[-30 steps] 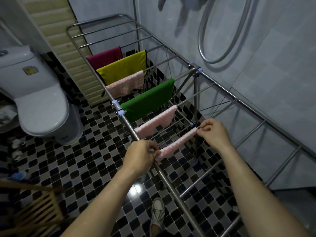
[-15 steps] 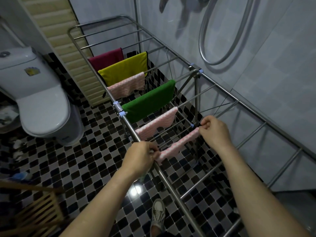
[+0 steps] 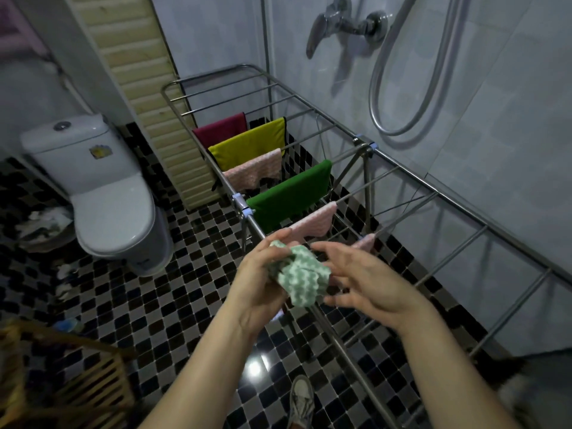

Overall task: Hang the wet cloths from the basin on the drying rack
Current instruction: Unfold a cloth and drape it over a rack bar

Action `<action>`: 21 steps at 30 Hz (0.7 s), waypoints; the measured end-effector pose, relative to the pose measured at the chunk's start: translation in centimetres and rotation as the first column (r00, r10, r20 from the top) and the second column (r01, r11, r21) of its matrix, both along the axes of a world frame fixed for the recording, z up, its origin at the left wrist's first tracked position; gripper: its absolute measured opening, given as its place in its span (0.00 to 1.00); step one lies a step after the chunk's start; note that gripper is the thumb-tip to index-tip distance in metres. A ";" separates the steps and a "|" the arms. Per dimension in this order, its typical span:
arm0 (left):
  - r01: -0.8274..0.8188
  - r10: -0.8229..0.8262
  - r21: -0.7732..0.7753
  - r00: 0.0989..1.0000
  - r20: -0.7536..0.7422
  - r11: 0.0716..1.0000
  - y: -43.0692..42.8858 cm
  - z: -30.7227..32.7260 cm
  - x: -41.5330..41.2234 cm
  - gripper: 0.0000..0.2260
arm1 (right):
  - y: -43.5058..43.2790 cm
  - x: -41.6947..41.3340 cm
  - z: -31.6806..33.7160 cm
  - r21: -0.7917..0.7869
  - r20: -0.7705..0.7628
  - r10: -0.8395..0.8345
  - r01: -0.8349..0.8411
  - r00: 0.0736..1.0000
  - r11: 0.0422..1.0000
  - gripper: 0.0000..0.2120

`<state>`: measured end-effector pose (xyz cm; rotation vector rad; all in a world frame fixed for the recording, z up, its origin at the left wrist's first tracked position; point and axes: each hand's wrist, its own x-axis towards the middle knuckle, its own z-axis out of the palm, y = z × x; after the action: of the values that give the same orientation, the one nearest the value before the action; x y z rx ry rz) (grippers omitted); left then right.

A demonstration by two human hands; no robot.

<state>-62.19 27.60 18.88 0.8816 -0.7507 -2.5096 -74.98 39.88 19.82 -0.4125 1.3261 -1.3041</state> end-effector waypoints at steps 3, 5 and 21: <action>-0.061 0.061 -0.005 0.998 -0.027 0.998 1.9 0.5 1.4 0.21 | 0.4 3.2 0.1 -0.060 -0.017 -0.048 0.047 0.999 0.997 0.17; -0.066 0.070 -0.098 0.997 0.035 0.993 2.6 0.4 2.0 0.19 | 0.7 4.1 -0.2 -0.067 -0.057 -0.152 0.149 0.987 0.987 0.12; 0.584 -0.241 -0.605 0.797 0.554 0.541 6.8 0.9 10.0 0.12 | 8.1 6.6 3.6 -0.185 0.098 -0.328 0.341 0.940 0.922 0.05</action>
<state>-52.16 34.43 19.82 0.9635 -2.2080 -1.9586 -68.40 47.93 23.41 -0.2840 1.2507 -1.7322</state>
